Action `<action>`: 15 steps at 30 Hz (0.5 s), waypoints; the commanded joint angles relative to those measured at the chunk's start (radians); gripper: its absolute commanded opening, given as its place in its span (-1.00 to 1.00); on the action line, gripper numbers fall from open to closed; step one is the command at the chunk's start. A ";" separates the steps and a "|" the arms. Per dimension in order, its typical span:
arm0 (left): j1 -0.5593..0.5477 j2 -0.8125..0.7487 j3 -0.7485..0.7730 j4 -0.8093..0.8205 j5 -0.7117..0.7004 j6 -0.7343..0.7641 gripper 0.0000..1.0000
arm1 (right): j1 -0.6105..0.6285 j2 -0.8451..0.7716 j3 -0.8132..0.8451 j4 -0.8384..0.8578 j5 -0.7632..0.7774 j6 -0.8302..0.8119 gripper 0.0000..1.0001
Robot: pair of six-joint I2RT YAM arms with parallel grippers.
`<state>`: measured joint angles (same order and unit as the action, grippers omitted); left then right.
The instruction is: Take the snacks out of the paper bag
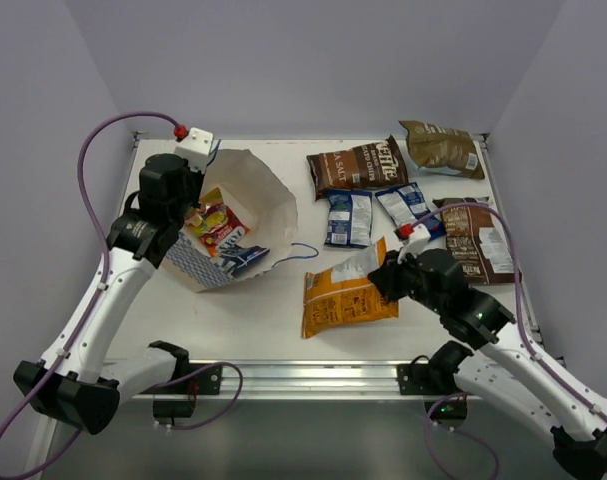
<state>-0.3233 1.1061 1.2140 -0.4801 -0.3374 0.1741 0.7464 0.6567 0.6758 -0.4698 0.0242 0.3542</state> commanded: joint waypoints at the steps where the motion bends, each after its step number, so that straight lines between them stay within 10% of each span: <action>1: -0.005 -0.031 -0.031 0.069 0.086 0.021 -1.00 | -0.164 -0.072 -0.058 -0.049 0.123 0.196 -0.54; 3: -0.005 -0.035 -0.037 0.063 0.097 0.019 -1.00 | -0.217 -0.081 -0.055 -0.145 0.245 0.291 0.15; 7: -0.005 -0.049 -0.042 0.064 0.138 0.027 -1.00 | -0.266 -0.062 0.045 -0.282 0.336 0.353 0.90; 15: -0.007 -0.063 -0.042 0.040 0.258 0.036 -1.00 | -0.252 0.043 0.286 -0.069 0.021 0.007 0.84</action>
<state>-0.3233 1.0725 1.1717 -0.4778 -0.1665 0.1982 0.4843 0.6807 0.8711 -0.6933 0.2199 0.5220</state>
